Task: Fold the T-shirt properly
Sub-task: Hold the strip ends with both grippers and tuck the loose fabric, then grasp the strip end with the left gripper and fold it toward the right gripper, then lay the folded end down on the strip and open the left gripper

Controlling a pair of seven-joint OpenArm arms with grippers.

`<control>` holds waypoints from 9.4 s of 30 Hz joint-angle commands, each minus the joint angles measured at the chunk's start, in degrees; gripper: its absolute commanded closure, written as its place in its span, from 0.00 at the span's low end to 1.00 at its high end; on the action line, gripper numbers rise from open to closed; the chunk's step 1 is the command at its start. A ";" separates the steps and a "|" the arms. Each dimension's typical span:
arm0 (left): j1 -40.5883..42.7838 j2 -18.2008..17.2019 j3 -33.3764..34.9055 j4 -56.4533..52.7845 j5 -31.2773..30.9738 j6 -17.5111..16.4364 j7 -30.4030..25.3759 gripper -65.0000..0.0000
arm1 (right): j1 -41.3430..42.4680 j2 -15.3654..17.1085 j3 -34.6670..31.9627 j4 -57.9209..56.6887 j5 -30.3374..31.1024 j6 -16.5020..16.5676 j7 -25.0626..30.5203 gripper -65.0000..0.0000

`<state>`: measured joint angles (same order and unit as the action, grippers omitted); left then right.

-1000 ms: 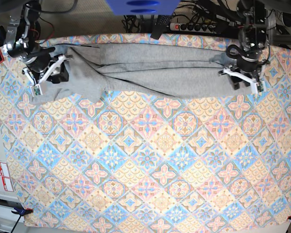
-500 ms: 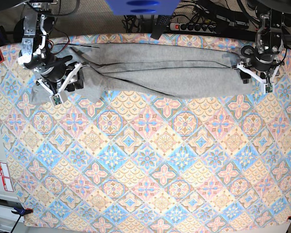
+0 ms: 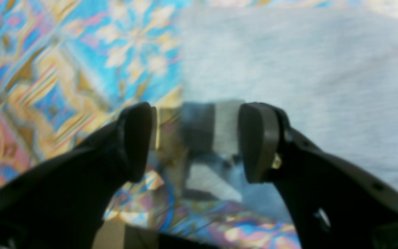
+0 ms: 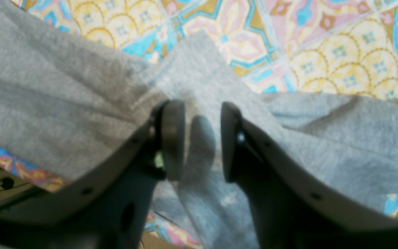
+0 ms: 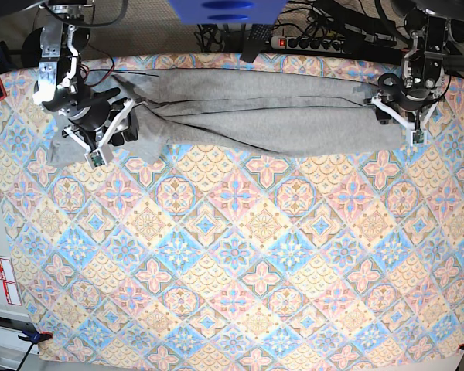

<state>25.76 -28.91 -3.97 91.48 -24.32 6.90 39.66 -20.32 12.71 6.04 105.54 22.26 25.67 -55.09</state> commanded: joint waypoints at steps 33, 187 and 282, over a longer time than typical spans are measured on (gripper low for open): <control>-3.56 2.40 12.19 -1.68 -0.34 0.09 -0.76 0.90 | 0.05 0.61 0.51 1.58 0.55 0.13 0.89 0.72; -4.44 23.76 25.29 9.05 -0.26 -6.50 -0.58 1.00 | 0.05 0.87 11.58 1.67 4.68 0.13 0.89 0.72; -3.74 13.21 25.11 2.80 -0.43 -6.76 -0.58 0.56 | 0.05 0.87 11.14 1.67 4.68 0.13 0.63 0.72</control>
<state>21.56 -15.99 20.78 94.19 -23.57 0.97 36.95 -20.51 12.84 16.93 106.08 26.20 25.52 -55.35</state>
